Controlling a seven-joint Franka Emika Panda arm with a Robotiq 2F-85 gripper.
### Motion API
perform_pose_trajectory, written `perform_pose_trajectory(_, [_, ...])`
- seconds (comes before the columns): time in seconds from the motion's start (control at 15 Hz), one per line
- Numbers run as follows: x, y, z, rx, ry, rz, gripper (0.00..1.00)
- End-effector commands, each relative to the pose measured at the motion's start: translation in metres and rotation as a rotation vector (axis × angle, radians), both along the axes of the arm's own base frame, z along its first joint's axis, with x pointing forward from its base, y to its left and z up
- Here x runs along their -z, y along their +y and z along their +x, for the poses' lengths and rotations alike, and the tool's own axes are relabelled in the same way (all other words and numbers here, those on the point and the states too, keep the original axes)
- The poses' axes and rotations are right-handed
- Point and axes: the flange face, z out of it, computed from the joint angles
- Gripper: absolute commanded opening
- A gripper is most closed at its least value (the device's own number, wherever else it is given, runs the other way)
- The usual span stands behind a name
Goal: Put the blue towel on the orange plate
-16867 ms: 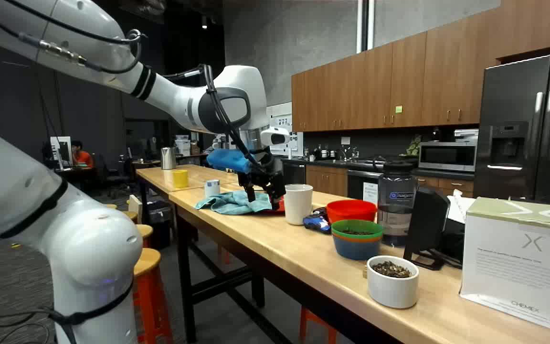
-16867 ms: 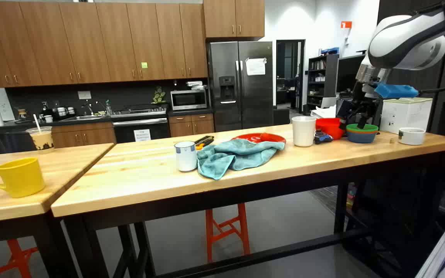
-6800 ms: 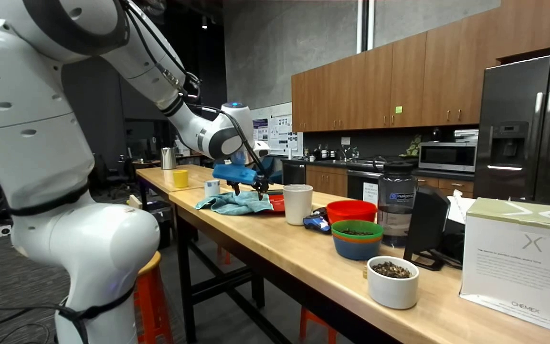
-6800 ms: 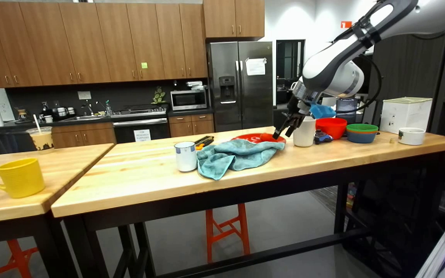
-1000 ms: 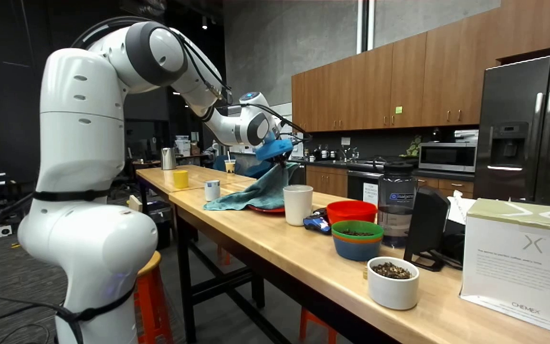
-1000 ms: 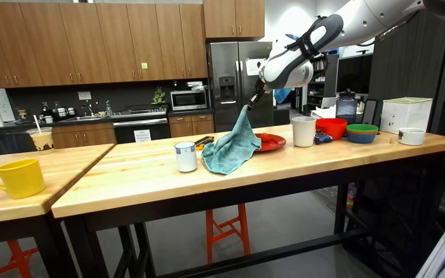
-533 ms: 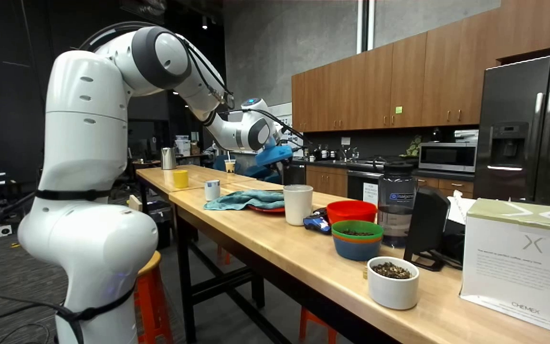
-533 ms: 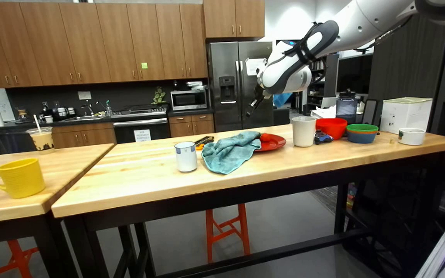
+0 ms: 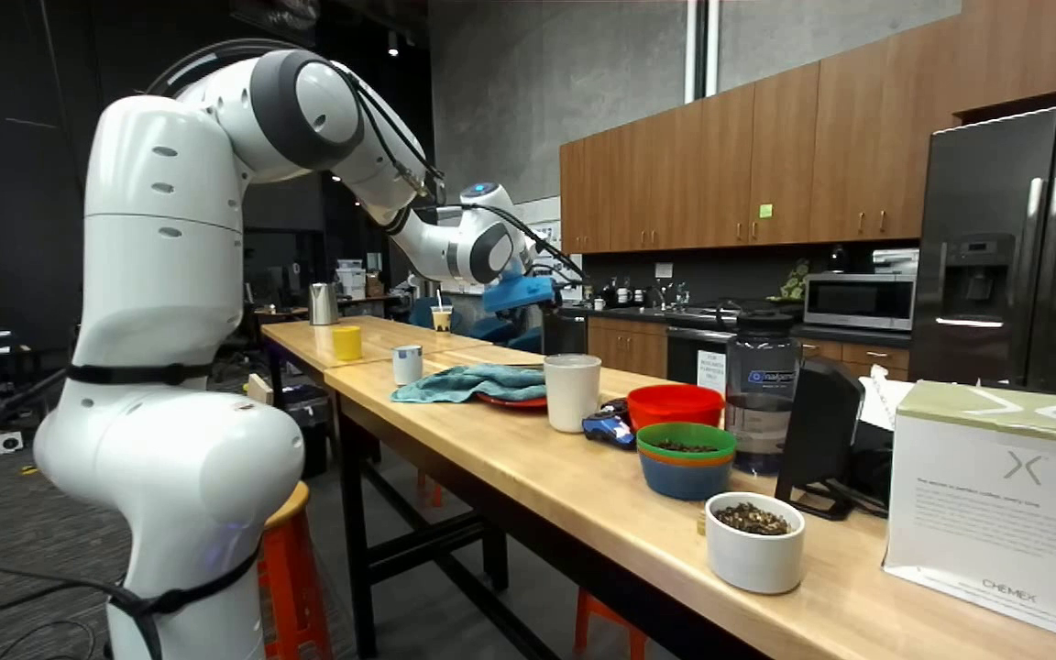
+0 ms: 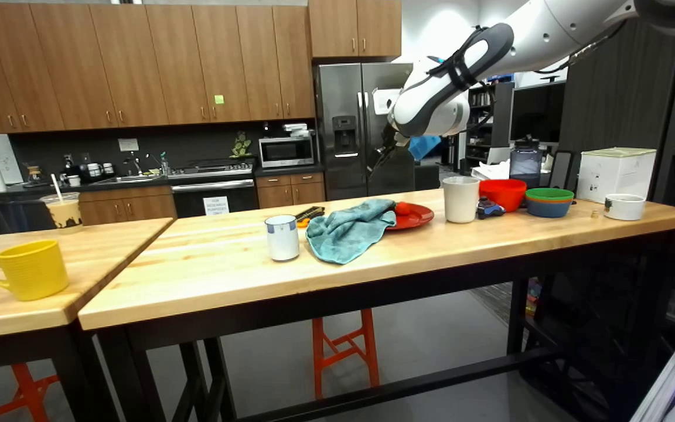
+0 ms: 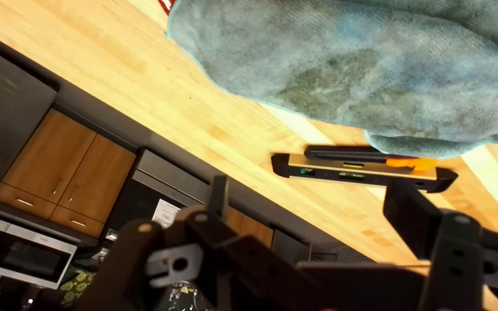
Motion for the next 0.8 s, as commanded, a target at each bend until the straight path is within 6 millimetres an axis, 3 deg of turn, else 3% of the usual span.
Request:
perform_pose_trajectory(0.0, [-0.036, 0.005, -0.02, 0.051, 0.02, 0.114, 1.0])
perform_pose_trajectory(0.4, [-0.07, -0.005, -0.059, 0.189, 0.102, 0.212, 1.0])
perform_pose_trajectory(0.73, [-0.076, -0.004, -0.09, 0.268, 0.258, 0.28, 1.0])
